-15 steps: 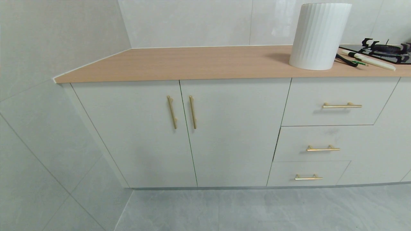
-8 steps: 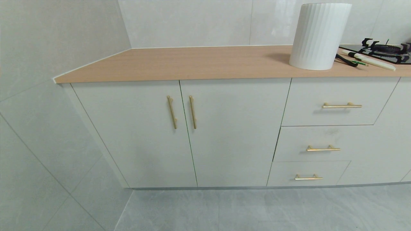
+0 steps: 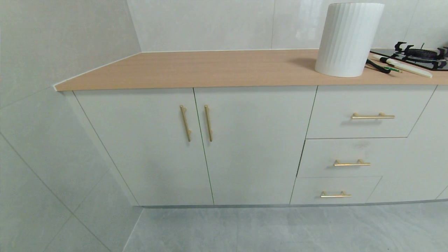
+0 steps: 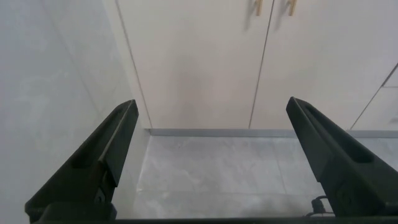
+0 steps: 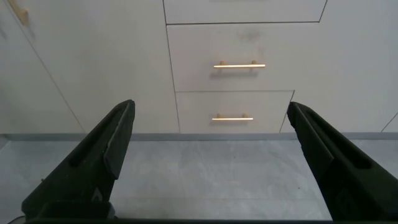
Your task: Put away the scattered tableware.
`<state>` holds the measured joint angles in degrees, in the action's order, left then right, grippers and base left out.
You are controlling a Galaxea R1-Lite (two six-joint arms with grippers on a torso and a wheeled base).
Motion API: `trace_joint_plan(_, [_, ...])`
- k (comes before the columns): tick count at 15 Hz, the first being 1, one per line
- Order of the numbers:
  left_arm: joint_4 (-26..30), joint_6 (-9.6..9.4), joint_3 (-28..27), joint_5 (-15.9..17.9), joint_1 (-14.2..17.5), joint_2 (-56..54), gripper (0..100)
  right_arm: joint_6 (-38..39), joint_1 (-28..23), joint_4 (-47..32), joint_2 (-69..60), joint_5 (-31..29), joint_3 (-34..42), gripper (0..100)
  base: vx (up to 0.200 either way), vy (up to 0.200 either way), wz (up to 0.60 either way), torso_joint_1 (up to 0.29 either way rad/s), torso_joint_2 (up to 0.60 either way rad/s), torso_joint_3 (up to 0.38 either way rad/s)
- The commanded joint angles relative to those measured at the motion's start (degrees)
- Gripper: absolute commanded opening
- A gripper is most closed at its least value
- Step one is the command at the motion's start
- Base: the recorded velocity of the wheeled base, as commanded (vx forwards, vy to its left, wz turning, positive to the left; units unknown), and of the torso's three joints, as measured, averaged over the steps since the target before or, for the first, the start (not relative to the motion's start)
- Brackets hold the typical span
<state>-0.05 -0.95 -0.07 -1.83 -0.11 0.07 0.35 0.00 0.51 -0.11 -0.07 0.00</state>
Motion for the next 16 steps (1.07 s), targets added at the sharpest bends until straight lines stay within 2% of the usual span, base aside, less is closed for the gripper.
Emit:
trace_joint_plan(1, [-0.04, 0.16, -0.01, -0.02, 0.11, 0.01, 100, 0.0, 0.09, 0.02, 0.11, -0.01, 0.0, 100, 0.0, -0.2, 0.0, 0.007, 0.0, 0.002])
trace_joint_plan(10, [-0.04, 0.69, -0.01, -0.11, 0.02, 0.01, 100, 0.0, 0.09, 0.02, 0.11, -0.01, 0.0, 100, 0.0, -0.2, 0.0, 0.001, 0.0, 0.004])
trace_joint_plan(16, [-0.04, 1.13, -0.01, -0.11, 0.11, 0.01, 100, 0.0, 0.09, 0.02, 0.11, -0.01, 0.0, 100, 0.0, 0.0, 0.0, 0.0, 0.0, 0.0])
